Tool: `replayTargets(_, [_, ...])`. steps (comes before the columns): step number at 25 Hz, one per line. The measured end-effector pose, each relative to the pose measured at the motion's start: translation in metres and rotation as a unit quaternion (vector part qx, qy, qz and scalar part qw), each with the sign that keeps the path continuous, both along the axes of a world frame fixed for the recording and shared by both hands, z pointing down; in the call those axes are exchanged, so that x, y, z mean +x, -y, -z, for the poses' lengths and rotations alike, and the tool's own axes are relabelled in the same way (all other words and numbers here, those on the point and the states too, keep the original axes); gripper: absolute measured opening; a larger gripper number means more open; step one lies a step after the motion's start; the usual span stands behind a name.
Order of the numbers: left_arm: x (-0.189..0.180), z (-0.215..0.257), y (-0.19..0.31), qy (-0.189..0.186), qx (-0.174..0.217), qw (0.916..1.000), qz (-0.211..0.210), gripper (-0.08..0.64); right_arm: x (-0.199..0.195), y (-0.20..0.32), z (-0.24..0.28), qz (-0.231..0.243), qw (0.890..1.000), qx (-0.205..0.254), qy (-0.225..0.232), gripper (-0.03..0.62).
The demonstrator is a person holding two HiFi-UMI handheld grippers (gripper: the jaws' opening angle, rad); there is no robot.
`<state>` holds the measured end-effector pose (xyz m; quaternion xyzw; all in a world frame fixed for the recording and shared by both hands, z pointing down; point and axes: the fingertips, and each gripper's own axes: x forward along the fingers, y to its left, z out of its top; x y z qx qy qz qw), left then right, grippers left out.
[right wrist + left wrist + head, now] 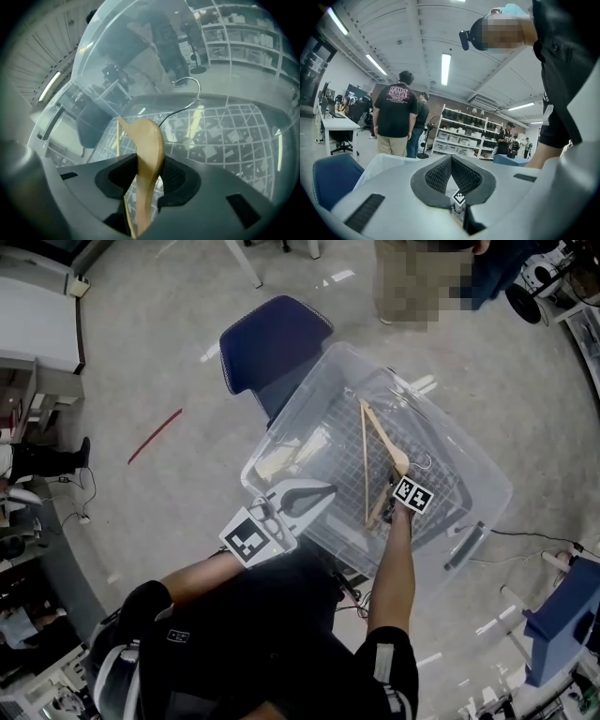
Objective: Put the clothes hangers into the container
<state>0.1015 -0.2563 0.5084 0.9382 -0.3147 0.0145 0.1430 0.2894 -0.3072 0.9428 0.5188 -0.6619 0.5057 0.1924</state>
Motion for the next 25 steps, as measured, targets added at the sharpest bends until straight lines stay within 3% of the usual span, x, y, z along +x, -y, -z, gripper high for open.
replayTargets(9, [0.0, 0.001, -0.002, 0.006, -0.005, 0.9999, 0.011, 0.025, 0.008, -0.009, -0.024, 0.02, 0.997, -0.047, -0.063, 0.202])
replayTargets(15, [-0.006, 0.005, -0.009, 0.006, -0.003, 0.9999, 0.013, 0.025, 0.012, -0.019, -0.025, 0.019, 0.994, -0.068, -0.079, 0.214])
replayTargets(25, [-0.027, 0.031, -0.033, -0.019, 0.018, 0.9996, 0.006, 0.025, 0.023, -0.047, 0.008, 0.002, 0.99, -0.088, -0.107, 0.207])
